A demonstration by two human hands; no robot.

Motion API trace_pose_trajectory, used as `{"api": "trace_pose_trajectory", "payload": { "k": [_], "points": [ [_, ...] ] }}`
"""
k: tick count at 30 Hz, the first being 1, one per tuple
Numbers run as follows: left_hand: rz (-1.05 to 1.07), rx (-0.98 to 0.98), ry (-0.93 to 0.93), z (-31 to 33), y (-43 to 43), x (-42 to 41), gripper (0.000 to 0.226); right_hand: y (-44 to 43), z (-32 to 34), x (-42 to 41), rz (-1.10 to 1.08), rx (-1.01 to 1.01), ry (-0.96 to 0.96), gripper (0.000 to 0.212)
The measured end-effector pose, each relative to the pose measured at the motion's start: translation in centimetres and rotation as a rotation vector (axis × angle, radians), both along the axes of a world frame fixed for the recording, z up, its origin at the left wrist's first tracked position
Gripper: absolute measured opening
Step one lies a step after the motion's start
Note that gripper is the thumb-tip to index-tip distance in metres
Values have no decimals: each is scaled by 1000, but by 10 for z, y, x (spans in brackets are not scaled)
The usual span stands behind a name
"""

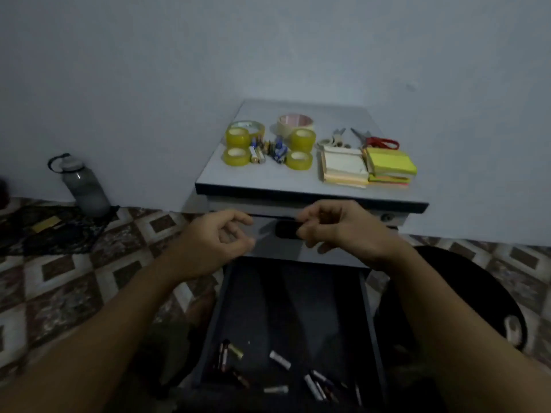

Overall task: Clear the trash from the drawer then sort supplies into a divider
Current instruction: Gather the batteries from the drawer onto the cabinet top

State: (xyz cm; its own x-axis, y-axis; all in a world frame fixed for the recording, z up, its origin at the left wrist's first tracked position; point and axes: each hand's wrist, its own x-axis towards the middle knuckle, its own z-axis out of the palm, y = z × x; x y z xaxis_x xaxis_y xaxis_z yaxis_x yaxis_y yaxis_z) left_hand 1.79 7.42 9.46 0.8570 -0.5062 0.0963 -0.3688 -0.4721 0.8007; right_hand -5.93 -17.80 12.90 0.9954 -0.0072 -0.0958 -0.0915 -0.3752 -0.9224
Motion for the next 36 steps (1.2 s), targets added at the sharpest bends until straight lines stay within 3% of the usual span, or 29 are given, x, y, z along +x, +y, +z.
{"api": "trace_pose_trajectory", "payload": {
  "k": [3, 6, 11, 15, 18, 25, 29, 33, 36],
  "points": [
    [-187, 310, 253, -44, -3, -21, 62, 1, -59, -21, 13, -3, 160, 29],
    [-350, 479, 450, -96, -6, -38, 88, 2, -127, -39, -4, -39, 293, 40],
    [-412, 596, 397, -161, -21, -56, 99, 2, -208, -71, 122, -304, 532, 66],
    [-419, 684, 285, -186, -36, -66, 89, 3, -232, -83, 216, -625, 549, 63],
    [-421, 720, 235, -207, -44, -71, 81, 0, -246, -84, 225, -717, 603, 71],
    [-455, 750, 184, -225, -48, -64, 60, -2, -263, -83, 176, -636, 578, 76],
    [-329, 567, 205, -228, -42, -58, 42, -5, -268, -82, 65, -570, 452, 56],
    [-371, 629, 179, -228, -40, -57, 66, -2, -264, -81, -59, -526, 408, 63],
    [-405, 648, 90, -229, -45, -62, 41, 4, -266, -82, -66, -544, 399, 60]
  ]
}}
